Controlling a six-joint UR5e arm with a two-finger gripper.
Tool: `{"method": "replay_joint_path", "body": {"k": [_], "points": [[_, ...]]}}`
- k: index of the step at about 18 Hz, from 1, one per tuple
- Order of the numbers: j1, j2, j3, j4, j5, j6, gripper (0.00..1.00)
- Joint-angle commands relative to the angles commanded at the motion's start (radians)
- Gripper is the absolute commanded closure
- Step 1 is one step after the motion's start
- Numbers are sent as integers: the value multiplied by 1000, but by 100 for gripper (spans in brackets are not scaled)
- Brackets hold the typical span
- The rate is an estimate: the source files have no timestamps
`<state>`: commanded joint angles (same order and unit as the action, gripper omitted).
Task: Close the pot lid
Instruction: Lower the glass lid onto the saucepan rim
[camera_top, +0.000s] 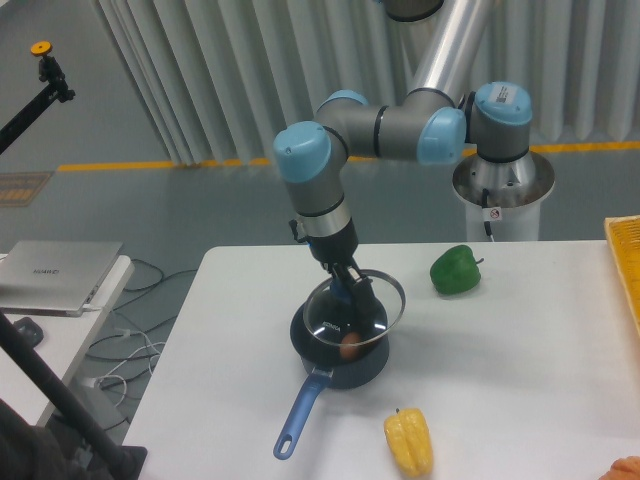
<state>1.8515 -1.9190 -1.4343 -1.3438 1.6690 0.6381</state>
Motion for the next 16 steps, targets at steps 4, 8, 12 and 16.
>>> {"method": "replay_joint_path", "body": {"k": [4, 8, 12, 16], "points": [[-17, -8, 2, 0, -5, -2, 63], [-32, -41, 9, 24, -3, -21, 63], [-51, -66, 18, 37, -2, -35, 63], [-52, -67, 15, 40, 0, -35, 63]]}}
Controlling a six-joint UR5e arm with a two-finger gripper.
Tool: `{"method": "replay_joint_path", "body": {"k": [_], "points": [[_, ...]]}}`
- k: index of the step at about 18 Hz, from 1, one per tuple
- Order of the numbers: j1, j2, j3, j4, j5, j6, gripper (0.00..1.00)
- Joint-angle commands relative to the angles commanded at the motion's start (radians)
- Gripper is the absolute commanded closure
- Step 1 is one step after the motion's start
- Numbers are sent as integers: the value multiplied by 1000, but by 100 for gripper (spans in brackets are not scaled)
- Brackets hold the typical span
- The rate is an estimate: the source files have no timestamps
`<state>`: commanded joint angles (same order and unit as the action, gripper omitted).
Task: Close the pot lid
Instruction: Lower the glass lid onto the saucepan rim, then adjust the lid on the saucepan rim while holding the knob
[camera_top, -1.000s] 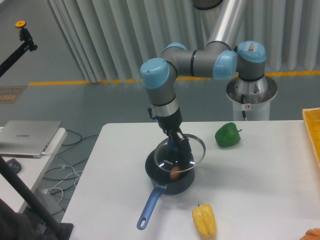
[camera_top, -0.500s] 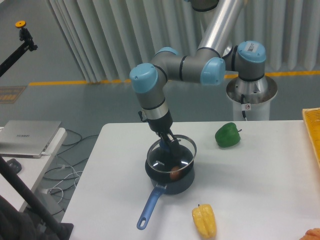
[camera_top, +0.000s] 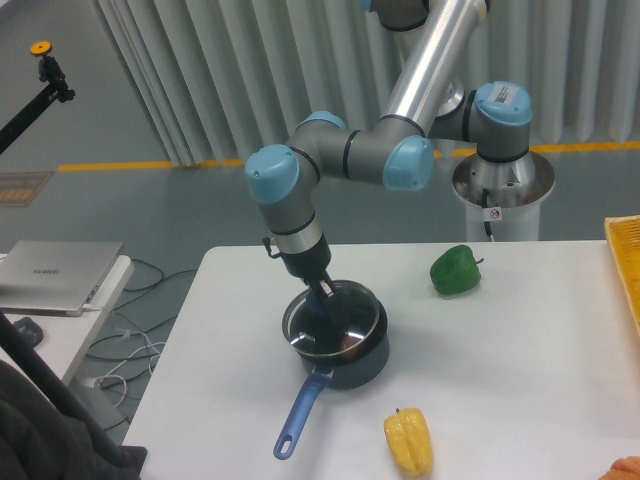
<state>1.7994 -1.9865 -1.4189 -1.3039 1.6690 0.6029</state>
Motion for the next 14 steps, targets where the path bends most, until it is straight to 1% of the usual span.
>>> {"method": "replay_joint_path", "body": {"k": [14], "points": [[0, 14, -21, -2, 2, 2, 63]]}}
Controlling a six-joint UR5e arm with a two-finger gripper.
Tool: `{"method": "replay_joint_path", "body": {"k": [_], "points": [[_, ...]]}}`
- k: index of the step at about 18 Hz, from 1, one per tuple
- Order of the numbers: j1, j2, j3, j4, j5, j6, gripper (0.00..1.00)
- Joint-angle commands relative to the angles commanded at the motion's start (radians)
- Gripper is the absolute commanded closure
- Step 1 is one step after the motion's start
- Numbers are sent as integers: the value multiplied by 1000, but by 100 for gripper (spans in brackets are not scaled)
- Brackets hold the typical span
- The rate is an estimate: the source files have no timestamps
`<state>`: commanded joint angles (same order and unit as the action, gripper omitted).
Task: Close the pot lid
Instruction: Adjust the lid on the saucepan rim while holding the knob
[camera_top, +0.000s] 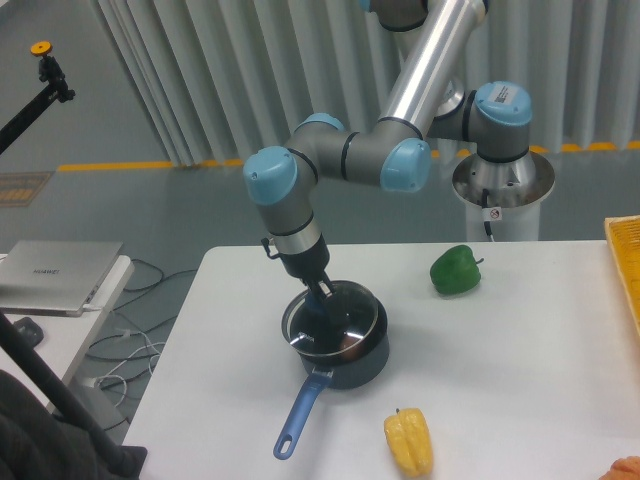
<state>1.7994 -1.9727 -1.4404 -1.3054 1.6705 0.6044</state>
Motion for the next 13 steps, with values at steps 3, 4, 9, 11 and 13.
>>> {"method": "replay_joint_path", "body": {"k": [3, 4, 9, 11, 13], "points": [[0, 5, -9, 0, 0, 2, 63], [0, 5, -12, 2, 0, 3, 63], [0, 0, -11, 3, -2, 6, 63], [2, 0, -9, 3, 0, 6, 63], [3, 3, -6, 3, -2, 8, 63]]}}
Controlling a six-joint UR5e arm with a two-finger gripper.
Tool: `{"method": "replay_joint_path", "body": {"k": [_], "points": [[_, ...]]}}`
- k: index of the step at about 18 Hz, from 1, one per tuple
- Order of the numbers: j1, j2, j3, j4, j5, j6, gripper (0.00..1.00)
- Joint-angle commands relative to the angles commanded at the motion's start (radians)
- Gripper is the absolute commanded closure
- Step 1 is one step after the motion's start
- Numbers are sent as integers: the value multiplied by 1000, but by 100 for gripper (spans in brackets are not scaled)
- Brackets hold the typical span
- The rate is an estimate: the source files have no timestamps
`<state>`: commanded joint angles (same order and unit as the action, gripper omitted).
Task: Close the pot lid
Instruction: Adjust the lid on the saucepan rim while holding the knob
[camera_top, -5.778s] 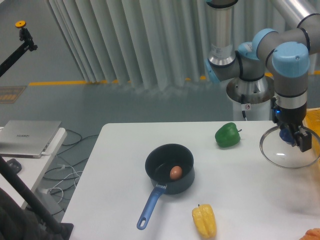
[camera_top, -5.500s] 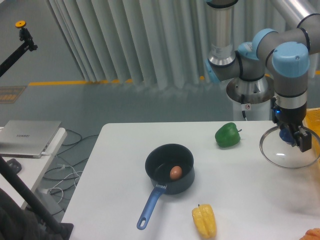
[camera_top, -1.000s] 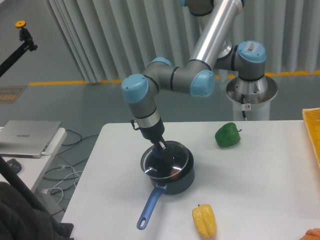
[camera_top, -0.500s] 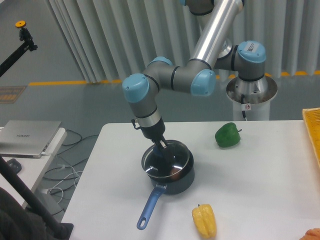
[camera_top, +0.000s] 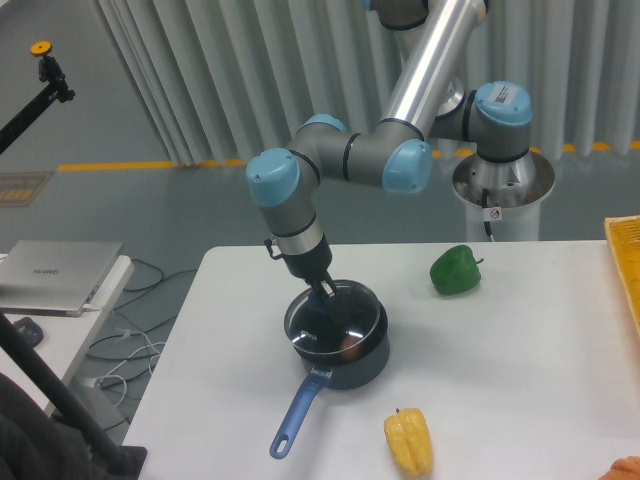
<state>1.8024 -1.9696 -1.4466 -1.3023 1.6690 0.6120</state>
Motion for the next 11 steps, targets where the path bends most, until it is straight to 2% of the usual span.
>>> {"method": "replay_joint_path", "body": {"k": [11], "points": [[8, 12, 5, 0, 0, 3, 63]]}}
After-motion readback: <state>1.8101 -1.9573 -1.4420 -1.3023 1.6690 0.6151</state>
